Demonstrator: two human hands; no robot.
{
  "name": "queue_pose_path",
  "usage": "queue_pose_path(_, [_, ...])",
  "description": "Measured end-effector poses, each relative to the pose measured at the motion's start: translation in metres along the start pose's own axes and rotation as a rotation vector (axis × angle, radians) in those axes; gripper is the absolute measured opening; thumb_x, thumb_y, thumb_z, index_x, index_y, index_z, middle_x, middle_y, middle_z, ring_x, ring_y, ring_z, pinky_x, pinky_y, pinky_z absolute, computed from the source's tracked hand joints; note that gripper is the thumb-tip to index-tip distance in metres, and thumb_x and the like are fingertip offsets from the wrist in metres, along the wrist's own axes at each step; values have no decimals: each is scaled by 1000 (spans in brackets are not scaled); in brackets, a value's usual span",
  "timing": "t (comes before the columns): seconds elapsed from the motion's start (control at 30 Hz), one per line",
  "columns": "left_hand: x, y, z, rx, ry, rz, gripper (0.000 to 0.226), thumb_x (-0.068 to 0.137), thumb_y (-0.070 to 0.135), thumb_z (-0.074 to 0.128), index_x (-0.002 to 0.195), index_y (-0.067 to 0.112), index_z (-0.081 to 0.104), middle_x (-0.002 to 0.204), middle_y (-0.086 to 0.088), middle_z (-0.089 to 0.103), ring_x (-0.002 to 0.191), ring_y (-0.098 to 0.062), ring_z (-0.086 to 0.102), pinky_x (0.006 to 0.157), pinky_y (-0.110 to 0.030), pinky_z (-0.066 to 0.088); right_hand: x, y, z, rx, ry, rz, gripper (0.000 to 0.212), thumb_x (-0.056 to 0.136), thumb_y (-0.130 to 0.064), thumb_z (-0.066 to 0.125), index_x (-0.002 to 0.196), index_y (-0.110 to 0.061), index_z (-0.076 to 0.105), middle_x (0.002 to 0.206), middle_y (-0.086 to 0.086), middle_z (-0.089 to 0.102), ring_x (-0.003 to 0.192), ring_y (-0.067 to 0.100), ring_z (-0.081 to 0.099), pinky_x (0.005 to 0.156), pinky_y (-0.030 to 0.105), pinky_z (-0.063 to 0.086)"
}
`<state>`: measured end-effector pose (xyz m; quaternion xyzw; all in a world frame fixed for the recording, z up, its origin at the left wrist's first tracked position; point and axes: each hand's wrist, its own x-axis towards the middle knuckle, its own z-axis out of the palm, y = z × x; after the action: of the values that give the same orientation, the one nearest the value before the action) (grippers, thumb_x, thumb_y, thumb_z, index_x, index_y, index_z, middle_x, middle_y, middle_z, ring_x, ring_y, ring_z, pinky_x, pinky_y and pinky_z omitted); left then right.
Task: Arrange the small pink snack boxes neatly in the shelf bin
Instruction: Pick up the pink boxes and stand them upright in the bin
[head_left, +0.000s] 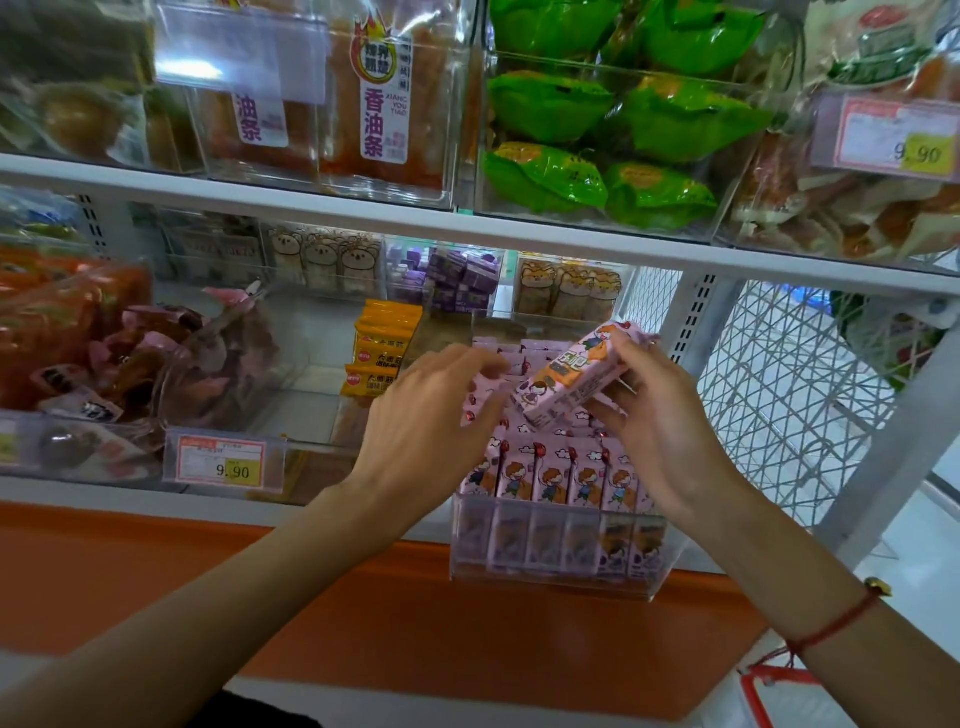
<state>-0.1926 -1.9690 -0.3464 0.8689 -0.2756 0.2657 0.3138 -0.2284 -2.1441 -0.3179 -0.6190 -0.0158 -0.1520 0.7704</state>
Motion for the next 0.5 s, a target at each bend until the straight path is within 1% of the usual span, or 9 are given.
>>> queue_pose_path(0.07, [-2,3,0,-179,39,-34,36,93,45,51,126,29,53,111,18,56,102,-2,55,82,-31,54,-2,-1,1,58,-49,33,21,99,-21,42,80,-16,48,60,-9,62,67,6,63,72,27,51])
queue_pose_path(0.1, [-4,5,-1,-221,27,-29,43,91,53,51,128,32,49,114,20,54,103,0,54,82,-31,54,-3,-2,2,84,-74,50,22,99,-19,41,80,-14,49,61,-8,63,66,7,64,68,26,52])
queue_pose_path(0.17, [-7,9,-1,-205,-6,11,57,82,64,54,130,36,44,119,23,51,107,2,51,84,-29,53,-4,-1,4,106,-109,76,24,99,-17,42,77,-13,49,62,-5,63,66,8,64,69,28,53])
queue_pose_path(0.23, [-9,10,-2,-156,-15,58,61,77,61,64,128,33,45,117,22,50,106,0,51,82,-31,53,-5,1,7,99,-132,96,22,98,-18,44,77,-12,51,66,-4,63,70,10,62,76,31,52])
queue_pose_path(0.33, [-10,8,-3,-185,9,58,52,78,48,71,123,33,49,108,24,53,96,2,55,76,-30,55,-5,4,10,49,-170,62,14,94,-24,50,89,-13,58,78,-1,64,81,13,63,79,30,52])
queue_pose_path(0.37, [-10,7,-4,-228,7,31,49,79,45,71,122,34,49,106,25,54,95,3,57,76,-27,55,-5,4,10,33,-182,45,15,90,-27,53,96,-15,60,83,-1,66,85,14,63,82,31,52])
queue_pose_path(0.43, [-8,8,-6,-396,-61,-61,45,83,44,66,123,36,45,110,22,60,96,7,60,78,-21,56,-5,2,9,-2,-208,32,32,82,-32,55,112,-20,61,96,-3,68,96,14,62,88,32,50])
queue_pose_path(0.47, [-7,9,-7,-503,-124,-105,42,85,44,61,123,36,43,115,17,63,95,6,62,78,-22,57,-4,1,9,-29,-219,29,35,82,-33,55,116,-24,60,102,-4,69,101,14,61,88,32,49])
queue_pose_path(0.5, [-7,11,-8,-585,-186,-134,39,87,46,55,123,37,42,118,12,64,94,2,65,79,-28,58,-4,1,9,-54,-225,26,33,85,-30,54,117,-28,60,106,-4,69,103,13,62,87,32,49])
